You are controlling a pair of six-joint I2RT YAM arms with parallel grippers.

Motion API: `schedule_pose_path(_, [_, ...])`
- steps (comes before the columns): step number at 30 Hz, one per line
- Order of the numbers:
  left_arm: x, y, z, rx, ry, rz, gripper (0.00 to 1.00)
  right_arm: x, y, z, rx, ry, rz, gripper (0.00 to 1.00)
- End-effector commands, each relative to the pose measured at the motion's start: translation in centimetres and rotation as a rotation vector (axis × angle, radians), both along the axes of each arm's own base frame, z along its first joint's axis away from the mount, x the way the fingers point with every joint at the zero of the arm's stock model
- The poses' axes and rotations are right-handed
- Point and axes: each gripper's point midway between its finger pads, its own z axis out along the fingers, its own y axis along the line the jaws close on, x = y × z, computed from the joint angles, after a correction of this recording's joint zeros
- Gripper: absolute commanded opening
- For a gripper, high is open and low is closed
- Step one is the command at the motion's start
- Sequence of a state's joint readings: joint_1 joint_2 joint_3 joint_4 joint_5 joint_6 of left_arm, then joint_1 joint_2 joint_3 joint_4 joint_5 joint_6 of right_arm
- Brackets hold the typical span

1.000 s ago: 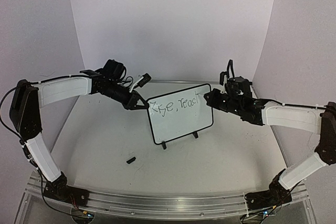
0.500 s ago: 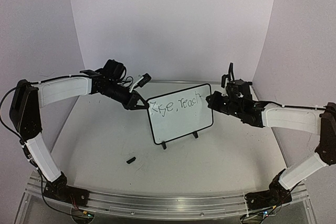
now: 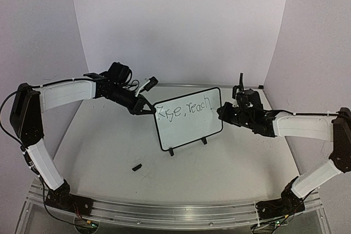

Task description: Write a sentence on the whiteboard

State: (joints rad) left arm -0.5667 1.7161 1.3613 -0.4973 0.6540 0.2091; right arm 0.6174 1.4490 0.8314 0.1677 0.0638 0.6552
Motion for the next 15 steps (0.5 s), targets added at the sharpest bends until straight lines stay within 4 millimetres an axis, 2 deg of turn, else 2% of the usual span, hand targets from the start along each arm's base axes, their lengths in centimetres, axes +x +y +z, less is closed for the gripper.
schedule_pose_path(1, [-1.3,0.7,-3.0,0.122,0.031,-0.022,0.00,0.5,-0.3,1.3,0.007,-0.034,-0.020,0.00])
schedule_pose_path(7, [-1.3,0.7,-3.0,0.124,0.029,-0.020,0.00,0.2,-0.2,1.7,0.015,-0.042,-0.005,0.00])
schedule_pose_path(15, [-1.3,0.7,-3.1,0.124,0.030,-0.019,0.00,-1.6,-0.7,4.1,0.034,-0.093,0.046,0.00])
